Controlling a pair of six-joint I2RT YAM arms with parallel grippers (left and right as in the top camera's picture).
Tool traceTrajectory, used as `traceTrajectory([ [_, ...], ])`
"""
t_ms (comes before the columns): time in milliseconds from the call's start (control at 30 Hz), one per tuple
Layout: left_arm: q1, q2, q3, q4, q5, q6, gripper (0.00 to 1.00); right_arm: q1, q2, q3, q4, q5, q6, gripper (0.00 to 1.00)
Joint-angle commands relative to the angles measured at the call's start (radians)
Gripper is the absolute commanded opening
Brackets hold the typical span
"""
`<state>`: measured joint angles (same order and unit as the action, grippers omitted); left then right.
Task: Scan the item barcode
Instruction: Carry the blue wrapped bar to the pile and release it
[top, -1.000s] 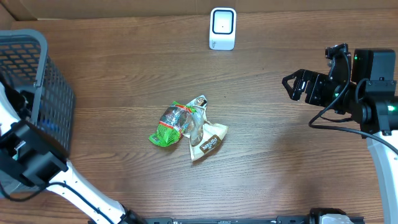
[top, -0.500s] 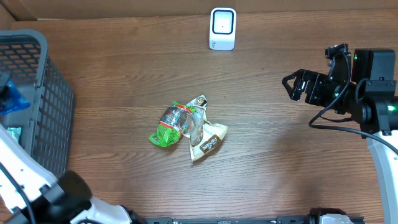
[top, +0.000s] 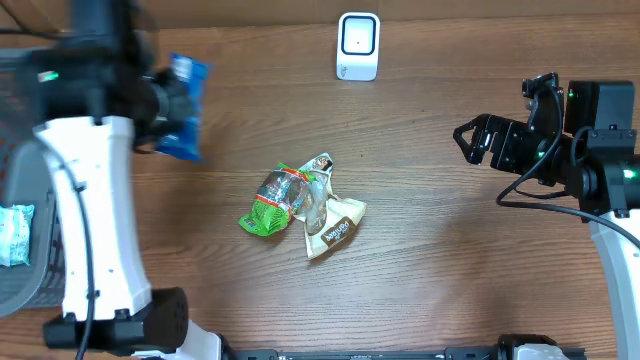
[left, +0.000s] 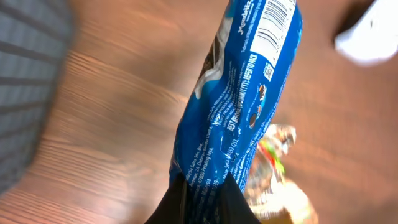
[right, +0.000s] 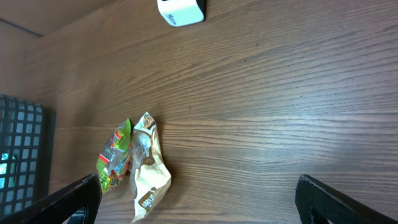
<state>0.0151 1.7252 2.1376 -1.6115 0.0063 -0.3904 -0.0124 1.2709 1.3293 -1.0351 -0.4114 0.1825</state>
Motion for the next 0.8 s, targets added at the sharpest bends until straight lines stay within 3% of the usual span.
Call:
traceTrajectory([
  [0, -0.093, -0.011, -0.124, 0.039, 0.013, -0.027, 0.04, -0.003, 0.000, 0.019, 0.008, -0.001, 0.001, 1.00],
  [333, -0.308, -0.010, -0.573, 0.354, 0.152, 0.034, 0.04, -0.003, 0.000, 0.019, 0.004, -0.001, 0.001, 1.00],
  [567, -0.365, -0.010, -0.778, 0.463, 0.178, 0.039, 0.05, -0.003, 0.000, 0.019, 0.004, -0.002, 0.001, 1.00],
  [767, -0.361, -0.011, -0.776, 0.430, 0.178, 0.048, 0.33, -0.003, 0.000, 0.019, 0.004, -0.002, 0.001, 1.00],
])
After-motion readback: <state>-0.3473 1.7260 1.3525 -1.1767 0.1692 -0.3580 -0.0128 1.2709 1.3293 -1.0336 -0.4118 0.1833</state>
